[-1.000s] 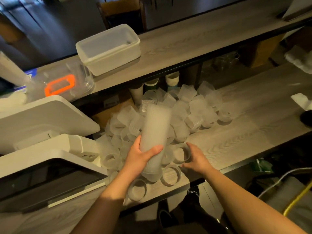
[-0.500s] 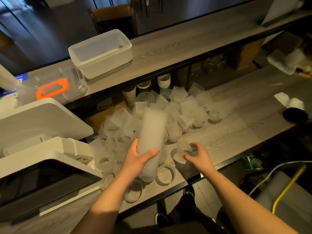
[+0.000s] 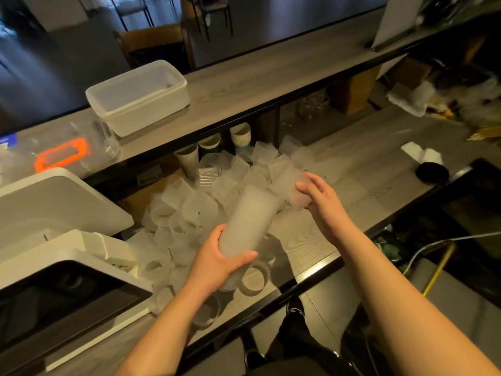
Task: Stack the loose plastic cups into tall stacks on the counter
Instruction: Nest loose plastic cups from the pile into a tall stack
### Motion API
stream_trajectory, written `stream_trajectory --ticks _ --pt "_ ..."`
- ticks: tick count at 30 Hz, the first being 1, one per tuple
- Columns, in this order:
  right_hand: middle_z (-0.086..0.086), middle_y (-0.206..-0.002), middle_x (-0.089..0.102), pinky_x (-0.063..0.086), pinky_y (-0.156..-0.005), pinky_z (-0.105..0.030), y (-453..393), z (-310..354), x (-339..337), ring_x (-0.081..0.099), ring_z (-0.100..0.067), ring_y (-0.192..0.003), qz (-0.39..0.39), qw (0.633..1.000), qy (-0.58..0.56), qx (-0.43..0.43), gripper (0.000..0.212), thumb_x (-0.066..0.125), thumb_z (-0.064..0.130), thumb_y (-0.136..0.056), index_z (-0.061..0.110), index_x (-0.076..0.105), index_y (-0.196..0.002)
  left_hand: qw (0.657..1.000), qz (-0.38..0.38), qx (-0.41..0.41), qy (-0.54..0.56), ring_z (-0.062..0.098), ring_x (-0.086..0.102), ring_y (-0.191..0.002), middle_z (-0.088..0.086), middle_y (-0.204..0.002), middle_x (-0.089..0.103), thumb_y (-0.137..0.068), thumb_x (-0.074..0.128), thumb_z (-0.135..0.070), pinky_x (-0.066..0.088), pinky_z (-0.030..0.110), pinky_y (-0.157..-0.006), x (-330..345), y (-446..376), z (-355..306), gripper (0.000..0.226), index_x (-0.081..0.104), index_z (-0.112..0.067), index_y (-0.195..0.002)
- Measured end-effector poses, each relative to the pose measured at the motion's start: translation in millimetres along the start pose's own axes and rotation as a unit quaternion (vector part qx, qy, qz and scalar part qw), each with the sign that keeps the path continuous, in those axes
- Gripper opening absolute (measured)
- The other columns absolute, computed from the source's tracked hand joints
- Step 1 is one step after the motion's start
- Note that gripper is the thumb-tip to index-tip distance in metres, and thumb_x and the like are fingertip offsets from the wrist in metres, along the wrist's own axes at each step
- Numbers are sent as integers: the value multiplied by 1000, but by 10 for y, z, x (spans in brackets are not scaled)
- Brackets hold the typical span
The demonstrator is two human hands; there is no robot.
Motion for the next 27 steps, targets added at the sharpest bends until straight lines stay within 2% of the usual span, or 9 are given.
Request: stream_trajectory --ticks 4,6,9,14,17,21,23,25,27 --pt "1 -134 61 47 -101 -39 127 201 117 56 -17 -125 37 996 72 -23 73 70 61 -64 28 60 -129 998 23 14 -48 3 55 -101 -20 -115 52 -56 84 -63 55 31 -80 12 37 -11 87 42 -40 -129" --pt "5 -135 58 46 -96 -28 179 255 160 52 -12 -125 50 994 99 -22 56 70 53 -74 33 59 -125 997 32 26 -63 -1 54 -100 -23 -114 51 -60 85 -59 52 26 -76 8 78 -30 83 41 -42 -128" --pt "7 -133 55 42 -98 -28 260 282 248 50 -13 -128 67 991 118 -20 39 69 40 -89 34 57 -125 997 36 32 -53 -2 54 -100 -23 -115 51 -62 87 -53 50 22 -75 -4 127 -31 79 42 -42 -126" --pt "11 -127 59 42 -109 -36 416 89 566 55 -7 -120 119 987 112 8 72 53 74 -77 26 57 -131 999 18 26 -25 -3 53 -102 -21 -116 52 -61 88 -53 51 26 -79 -58 152 30 81 43 -39 -127" --pt "13 -127 61 42 -106 -32 446 25 670 56 -3 -120 148 986 76 24 70 46 80 -84 27 59 -129 999 42 2 2 1 54 -105 -19 -120 51 -53 85 -62 53 29 -82 -73 195 130 93 39 -40 -131" --pt "8 -137 53 41 -107 -33 374 -177 715 51 -8 -126 125 989 64 46 74 42 69 -86 24 44 -146 988 32 -37 144 6 61 -103 -10 -120 58 -46 79 -63 53 25 -76 -76 267 204 83 44 -45 -119" --pt "3 -134 54 43 -106 -35 313 -426 657 53 -14 -125 75 992 74 65 62 49 56 -95 22 43 -147 977 4 -46 208 9 63 -103 -7 -120 61 -46 80 -61 53 23 -74 -124 285 228 82 46 -43 -118" --pt "-3 -137 54 43 -108 -38 296 -747 588 52 -18 -126 59 985 129 97 57 58 43 -97 20 44 -146 968 -19 -53 244 10 64 -103 -6 -119 62 -45 78 -59 54 22 -71 -192 313 250 85 47 -38 -122" --pt "-6 -143 50 43 -108 -37 336 -1062 548 49 -19 -128 93 965 213 124 65 67 38 -92 19 41 -148 962 -35 -63 263 12 62 -104 -6 -119 61 -45 77 -58 53 25 -74 -252 349 294 88 45 -37 -125"
Point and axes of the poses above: each hand's wrist, its own y-axis away from the middle knuckle, its own x-axis out of the palm, z = x × y, the point moved 5 cm from there along -y, towards the middle knuckle
